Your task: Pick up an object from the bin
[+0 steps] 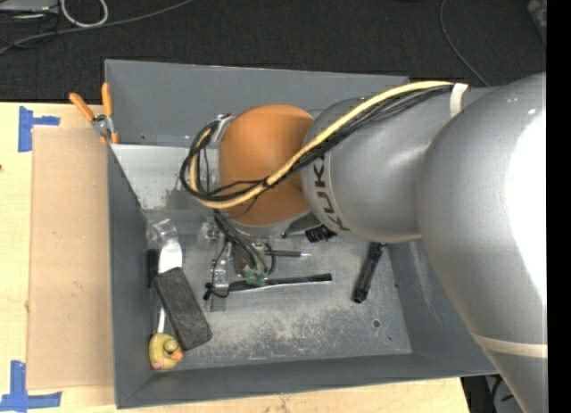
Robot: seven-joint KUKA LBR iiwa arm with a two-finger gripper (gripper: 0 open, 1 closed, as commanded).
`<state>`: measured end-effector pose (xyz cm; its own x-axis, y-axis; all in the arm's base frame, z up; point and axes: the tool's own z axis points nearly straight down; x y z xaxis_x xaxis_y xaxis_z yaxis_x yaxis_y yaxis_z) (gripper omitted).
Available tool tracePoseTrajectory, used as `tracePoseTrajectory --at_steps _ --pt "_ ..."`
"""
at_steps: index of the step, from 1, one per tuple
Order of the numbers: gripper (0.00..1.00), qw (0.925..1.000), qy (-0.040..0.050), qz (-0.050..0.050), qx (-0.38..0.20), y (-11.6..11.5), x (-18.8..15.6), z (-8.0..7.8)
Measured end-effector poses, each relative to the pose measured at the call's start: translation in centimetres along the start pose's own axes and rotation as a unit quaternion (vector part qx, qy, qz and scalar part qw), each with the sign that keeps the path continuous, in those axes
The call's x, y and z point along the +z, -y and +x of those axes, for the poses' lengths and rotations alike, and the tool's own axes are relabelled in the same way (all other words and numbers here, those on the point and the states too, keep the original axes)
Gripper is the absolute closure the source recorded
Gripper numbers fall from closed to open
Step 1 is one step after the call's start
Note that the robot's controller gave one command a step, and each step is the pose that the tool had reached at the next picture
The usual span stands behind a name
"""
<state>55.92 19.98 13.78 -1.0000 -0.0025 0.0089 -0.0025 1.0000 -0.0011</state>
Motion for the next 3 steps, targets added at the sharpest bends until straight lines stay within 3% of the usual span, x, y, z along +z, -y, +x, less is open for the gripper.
tracePoseTrajectory --at_steps 1,2,3 --pt "0.0 1.0 0.0036 -0.001 0.002 0.1 -0.4 -0.2" --pt "0.0 0.9984 0.0027 -0.001 -0.057 9.1 5.2 -0.9" --pt "0.0 0.9965 0.0048 -0.002 -0.083 10.8 2.8 -0.9"
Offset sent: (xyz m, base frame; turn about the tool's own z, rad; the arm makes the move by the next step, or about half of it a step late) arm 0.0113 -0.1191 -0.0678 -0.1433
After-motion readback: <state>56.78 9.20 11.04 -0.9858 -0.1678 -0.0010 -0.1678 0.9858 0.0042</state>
